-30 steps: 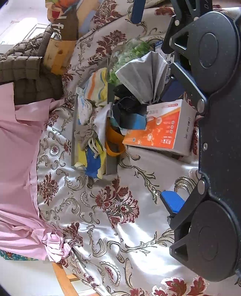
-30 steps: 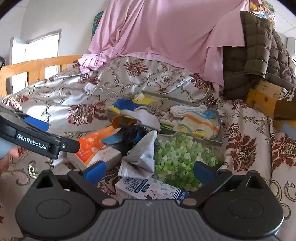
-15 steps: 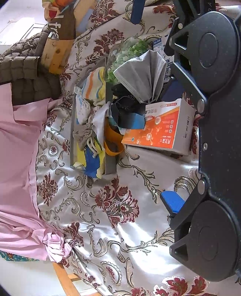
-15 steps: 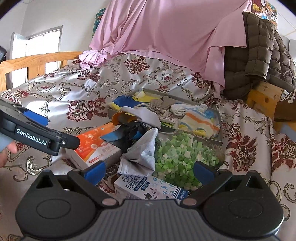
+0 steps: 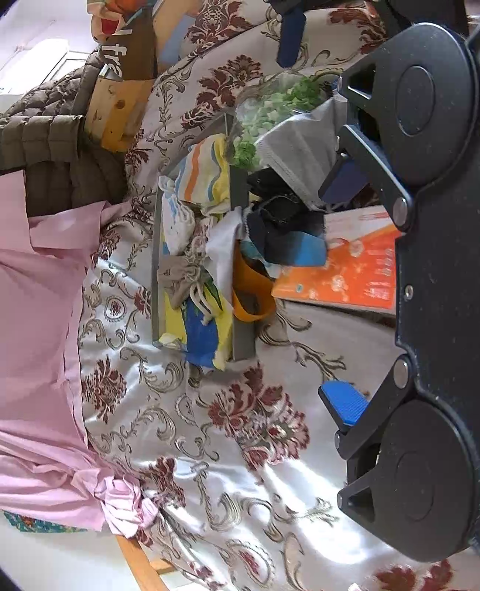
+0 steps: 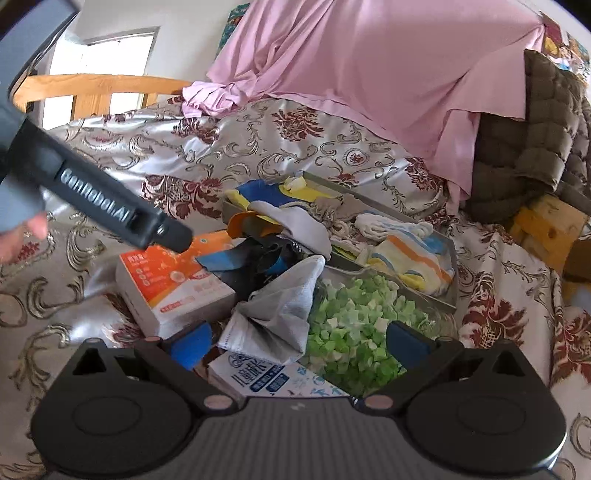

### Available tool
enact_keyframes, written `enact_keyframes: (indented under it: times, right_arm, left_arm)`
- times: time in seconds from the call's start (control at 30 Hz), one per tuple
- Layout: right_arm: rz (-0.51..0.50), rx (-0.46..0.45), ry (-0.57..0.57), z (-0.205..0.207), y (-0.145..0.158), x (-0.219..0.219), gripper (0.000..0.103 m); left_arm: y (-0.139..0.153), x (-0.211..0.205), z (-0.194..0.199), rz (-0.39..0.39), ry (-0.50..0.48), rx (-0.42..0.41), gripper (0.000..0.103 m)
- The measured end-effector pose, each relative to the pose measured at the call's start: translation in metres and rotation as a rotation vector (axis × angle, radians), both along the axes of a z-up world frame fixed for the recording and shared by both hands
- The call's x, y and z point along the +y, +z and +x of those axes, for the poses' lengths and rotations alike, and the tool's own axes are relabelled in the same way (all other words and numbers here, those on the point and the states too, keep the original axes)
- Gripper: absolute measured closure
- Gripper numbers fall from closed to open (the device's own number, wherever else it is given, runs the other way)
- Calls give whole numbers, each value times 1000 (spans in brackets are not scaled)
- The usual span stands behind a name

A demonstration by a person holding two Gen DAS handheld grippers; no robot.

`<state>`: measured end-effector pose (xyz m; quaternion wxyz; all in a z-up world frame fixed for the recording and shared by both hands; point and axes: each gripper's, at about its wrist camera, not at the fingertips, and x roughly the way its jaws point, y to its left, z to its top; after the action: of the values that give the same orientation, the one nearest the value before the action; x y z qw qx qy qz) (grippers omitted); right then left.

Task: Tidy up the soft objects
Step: 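Grasp the grey face mask with the right tool while the left tool grasps the dark navy cloth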

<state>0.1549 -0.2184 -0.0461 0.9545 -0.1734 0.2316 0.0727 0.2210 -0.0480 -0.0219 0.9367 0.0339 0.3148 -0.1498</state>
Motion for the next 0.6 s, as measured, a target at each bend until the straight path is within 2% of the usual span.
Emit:
enact_keyframes:
  times: [0.33,0.6]
  right_arm:
    - [45,3,20,12,-12,-12,1]
    - [74,9,59,12,-13,-9,11]
  left_arm:
    - [-3,-26,37,-7,-27,8,1]
    - [-12,-39,54,-3,-34,25,1]
